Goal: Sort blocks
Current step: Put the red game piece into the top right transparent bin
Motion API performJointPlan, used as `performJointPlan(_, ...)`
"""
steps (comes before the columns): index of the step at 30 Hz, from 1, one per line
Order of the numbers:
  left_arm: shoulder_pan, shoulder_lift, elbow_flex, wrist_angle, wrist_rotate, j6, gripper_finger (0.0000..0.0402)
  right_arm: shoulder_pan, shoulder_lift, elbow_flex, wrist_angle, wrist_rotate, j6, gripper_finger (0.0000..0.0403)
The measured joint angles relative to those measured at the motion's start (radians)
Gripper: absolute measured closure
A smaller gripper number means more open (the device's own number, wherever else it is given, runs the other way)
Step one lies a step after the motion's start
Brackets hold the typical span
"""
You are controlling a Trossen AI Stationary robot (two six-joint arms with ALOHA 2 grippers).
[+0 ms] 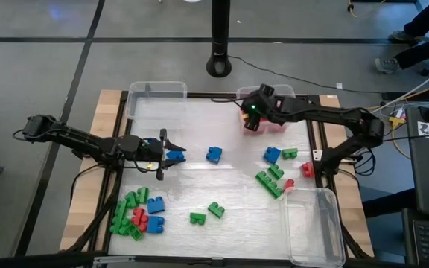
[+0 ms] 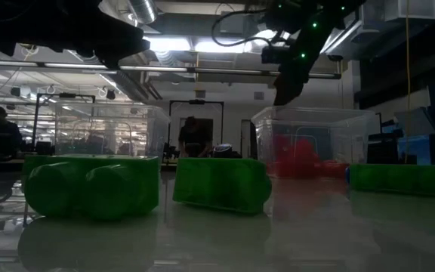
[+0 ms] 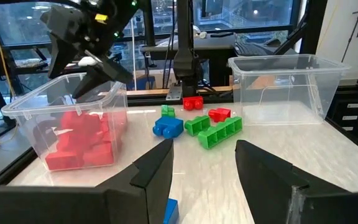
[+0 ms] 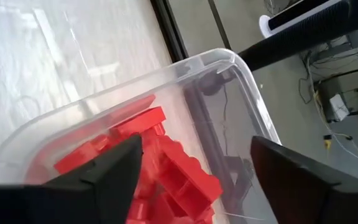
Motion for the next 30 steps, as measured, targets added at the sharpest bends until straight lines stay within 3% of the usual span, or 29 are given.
performJointPlan(6,0.0,0.0,0.0,-0.002,0.0,0.0,0.0237,0.082,-0.005,0.0,-0.025,0.049,0.006,0.0079)
performJointPlan(14,0.0,0.0,0.0,-0.024,0.0,0.008,0.0237,0.375,0.014,-0.012,0.037,0.033,-0.013,0.0078)
performJointPlan(17,0.0,0.0,0.0,-0.022,0.0,0.008,0.0237,0.474,0.019,-0.067,0.161,0.026,-0.027,0.0078)
performJointPlan(21,0.0,0.001,0.0,-0.018,0.0,0.009,0.0237,0.561,0.019,-0.201,0.441,-0.064,-0.076,0.0078)
performJointPlan(26,-0.002,0.013,0.006,-0.018,0.0,0.025,0.0237,0.595,0.039,-0.365,0.843,-0.181,-0.124,0.0078)
performJointPlan(30,-0.034,0.078,0.078,-0.073,-0.009,0.008,0.0237,0.592,0.083,-0.416,0.991,-0.228,-0.131,0.0078)
